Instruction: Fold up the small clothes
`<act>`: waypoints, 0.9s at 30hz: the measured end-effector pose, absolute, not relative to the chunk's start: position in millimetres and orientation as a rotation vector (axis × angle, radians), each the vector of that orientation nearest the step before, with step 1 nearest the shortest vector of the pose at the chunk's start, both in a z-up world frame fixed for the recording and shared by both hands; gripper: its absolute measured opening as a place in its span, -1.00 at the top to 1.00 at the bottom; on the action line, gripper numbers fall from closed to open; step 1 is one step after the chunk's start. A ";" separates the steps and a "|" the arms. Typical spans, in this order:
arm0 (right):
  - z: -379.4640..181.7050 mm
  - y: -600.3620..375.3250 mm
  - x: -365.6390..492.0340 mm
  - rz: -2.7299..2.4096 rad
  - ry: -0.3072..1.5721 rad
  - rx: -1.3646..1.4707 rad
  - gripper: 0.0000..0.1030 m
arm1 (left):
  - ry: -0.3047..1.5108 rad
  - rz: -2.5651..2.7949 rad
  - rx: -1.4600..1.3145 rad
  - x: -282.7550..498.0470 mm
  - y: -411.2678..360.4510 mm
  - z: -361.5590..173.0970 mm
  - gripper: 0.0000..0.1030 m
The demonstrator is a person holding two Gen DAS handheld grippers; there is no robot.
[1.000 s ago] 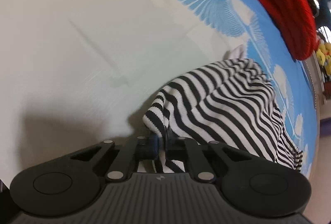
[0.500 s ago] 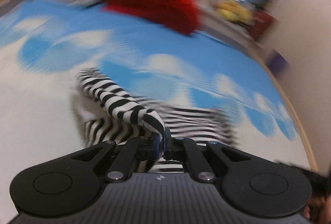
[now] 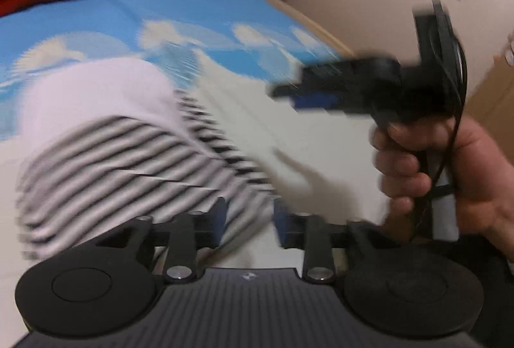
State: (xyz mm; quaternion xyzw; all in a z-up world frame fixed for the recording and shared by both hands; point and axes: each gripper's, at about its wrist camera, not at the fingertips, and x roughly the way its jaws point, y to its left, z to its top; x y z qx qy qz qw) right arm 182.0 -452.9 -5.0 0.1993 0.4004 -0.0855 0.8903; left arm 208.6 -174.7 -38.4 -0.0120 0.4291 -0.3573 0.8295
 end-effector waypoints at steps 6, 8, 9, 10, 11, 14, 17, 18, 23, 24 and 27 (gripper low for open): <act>-18.1 -436.2 207.1 -0.034 0.891 0.526 0.23 | 0.927 -0.586 0.045 230.1 -86.7 -30.7 0.19; -21.9 -424.0 219.3 0.017 0.905 0.532 0.23 | 0.926 -0.560 0.041 237.0 -73.0 -31.6 0.00; -23.7 -418.8 224.8 0.039 0.910 0.534 0.23 | 0.917 -0.550 0.039 237.3 -67.1 -33.8 -0.14; -25.8 -413.6 230.8 0.060 0.916 0.540 0.23 | 0.902 -0.536 0.024 234.4 -58.3 -36.8 -0.22; -28.0 -408.1 236.4 0.077 0.922 0.547 0.23 | 0.892 -0.522 -0.007 235.8 -53.1 -43.5 -0.24; -34.6 -396.3 248.1 0.107 0.930 0.577 0.22 | 0.987 -0.424 -0.171 244.9 -34.7 -69.2 -0.24; -41.3 -388.5 257.3 0.113 0.937 0.594 0.22 | 0.917 -0.442 -0.299 249.4 -33.8 -63.0 -0.28; -42.9 -386.4 259.9 0.117 0.938 0.596 0.22 | 0.910 -0.453 -0.274 251.2 -37.7 -62.0 -0.29; -49.2 -375.0 265.3 0.137 0.949 0.562 0.76 | 1.030 -0.459 -0.367 264.7 -40.3 -78.3 -0.29; -48.2 -376.4 264.3 0.143 0.939 0.572 0.85 | 1.040 -0.458 -0.386 266.3 -38.9 -80.2 -0.29; -31.8 -389.7 255.7 0.150 0.824 0.617 0.93 | 1.028 -0.470 -0.360 265.6 -44.9 -81.2 -0.36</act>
